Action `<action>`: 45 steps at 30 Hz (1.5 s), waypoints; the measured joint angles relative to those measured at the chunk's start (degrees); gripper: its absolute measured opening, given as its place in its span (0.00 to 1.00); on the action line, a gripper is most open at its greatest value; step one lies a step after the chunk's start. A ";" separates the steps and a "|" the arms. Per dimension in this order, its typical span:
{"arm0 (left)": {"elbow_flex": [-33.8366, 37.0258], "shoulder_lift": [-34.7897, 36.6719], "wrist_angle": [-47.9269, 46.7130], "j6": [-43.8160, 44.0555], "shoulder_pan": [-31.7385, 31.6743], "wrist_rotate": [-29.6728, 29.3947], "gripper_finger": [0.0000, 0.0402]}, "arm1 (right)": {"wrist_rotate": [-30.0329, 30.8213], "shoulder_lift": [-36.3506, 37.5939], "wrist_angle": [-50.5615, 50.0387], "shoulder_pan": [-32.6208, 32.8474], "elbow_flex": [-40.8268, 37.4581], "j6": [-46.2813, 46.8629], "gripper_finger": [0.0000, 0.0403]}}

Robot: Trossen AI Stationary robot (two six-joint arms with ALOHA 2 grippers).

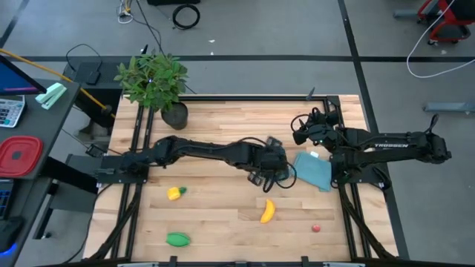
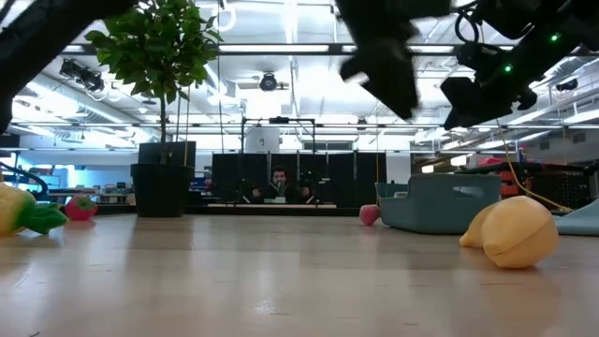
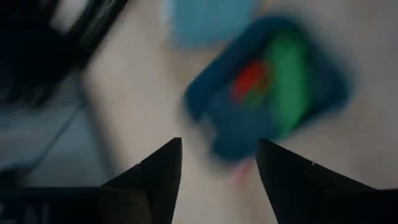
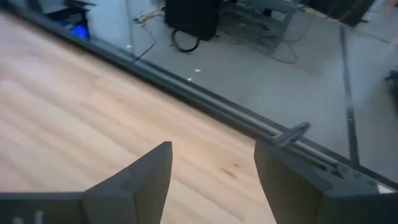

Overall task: Pick and placing Produce into tupperware
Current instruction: Put the bottom pink peach into the blue bin

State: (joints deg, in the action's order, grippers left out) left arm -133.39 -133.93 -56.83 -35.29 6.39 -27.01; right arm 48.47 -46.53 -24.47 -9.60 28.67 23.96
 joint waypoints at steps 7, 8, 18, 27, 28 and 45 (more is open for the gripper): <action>-0.50 9.15 -28.70 15.07 -1.23 -28.49 0.54 | -26.53 1.63 -0.21 5.65 0.00 6.24 0.57; -0.47 10.79 -32.36 18.98 -1.68 -28.51 0.54 | -31.39 1.96 -0.16 6.74 0.00 7.91 0.57; 1.35 27.16 -33.19 34.99 -11.59 -6.60 0.49 | -49.41 5.80 -2.99 19.78 0.02 31.78 0.51; 1.41 33.82 -33.18 35.09 -22.78 18.07 0.42 | -44.72 4.82 -9.74 34.32 0.00 46.05 0.50; 1.72 33.76 -33.06 34.64 -23.63 18.41 0.42 | -43.80 4.54 -10.67 35.70 0.00 47.48 0.50; 46.45 33.47 1.04 22.80 -20.72 41.69 0.34 | -63.69 0.41 -13.25 44.60 0.00 78.72 0.50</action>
State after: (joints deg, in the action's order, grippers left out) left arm -86.94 -100.47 -55.79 -12.49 -14.33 14.68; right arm -15.22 -46.11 -37.71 35.00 28.67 102.68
